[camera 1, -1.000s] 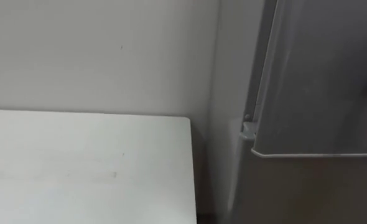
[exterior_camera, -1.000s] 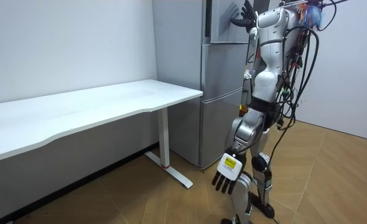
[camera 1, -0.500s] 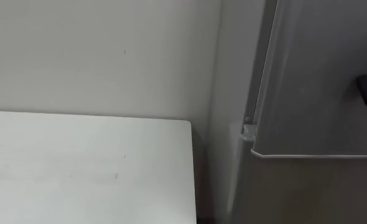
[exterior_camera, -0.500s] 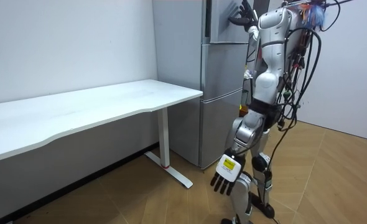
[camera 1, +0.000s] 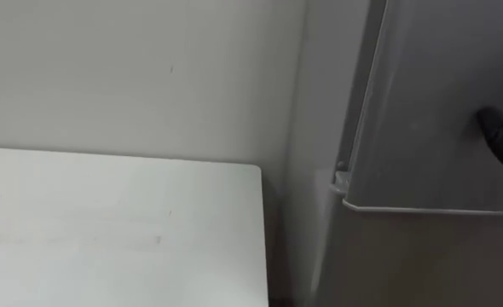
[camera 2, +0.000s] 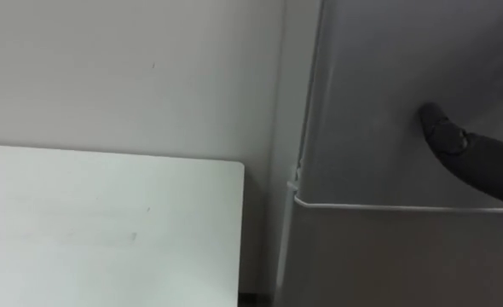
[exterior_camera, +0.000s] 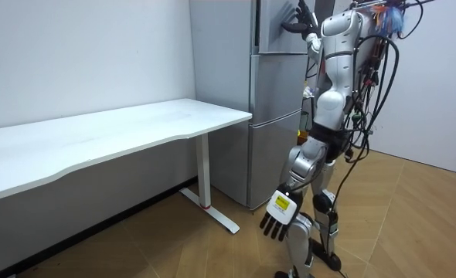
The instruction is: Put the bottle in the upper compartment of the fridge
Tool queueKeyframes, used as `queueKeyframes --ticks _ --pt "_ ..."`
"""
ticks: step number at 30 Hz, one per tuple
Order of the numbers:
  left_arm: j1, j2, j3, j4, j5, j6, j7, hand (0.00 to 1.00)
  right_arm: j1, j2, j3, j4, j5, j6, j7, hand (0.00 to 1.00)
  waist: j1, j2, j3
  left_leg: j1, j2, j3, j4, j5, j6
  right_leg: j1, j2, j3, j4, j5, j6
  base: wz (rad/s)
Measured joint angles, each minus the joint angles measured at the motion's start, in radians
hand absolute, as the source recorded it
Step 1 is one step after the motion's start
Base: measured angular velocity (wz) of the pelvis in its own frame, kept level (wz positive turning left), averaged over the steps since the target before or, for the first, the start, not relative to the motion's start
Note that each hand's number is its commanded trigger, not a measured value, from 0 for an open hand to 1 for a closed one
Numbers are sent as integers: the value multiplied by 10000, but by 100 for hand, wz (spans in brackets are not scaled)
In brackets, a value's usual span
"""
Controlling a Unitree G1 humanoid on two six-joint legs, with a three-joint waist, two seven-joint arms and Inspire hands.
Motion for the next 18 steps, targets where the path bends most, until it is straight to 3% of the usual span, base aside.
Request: queueKeyframes --ticks 8,14,18 --pt "-38 0 10 -167 544 352 -136 0 -289 1 124 578 -357 118 102 0 62 11 -16 -17 5 -7 25 1 0 2 -2 -18 -1 12 -11 0" --pt "-36 0 -97 -454 667 759 -284 0 -746 -31 449 1548 -1451 339 238 0 74 77 -89 9 7 -12 25 1 0 27 -2 -2 16 37 -20 0" --pt "-38 1 -191 -448 667 935 -348 0 -780 -45 555 1872 -1660 372 251 0 118 81 -94 1 19 -11 38 2 3 29 -1 4 33 81 -35 0"
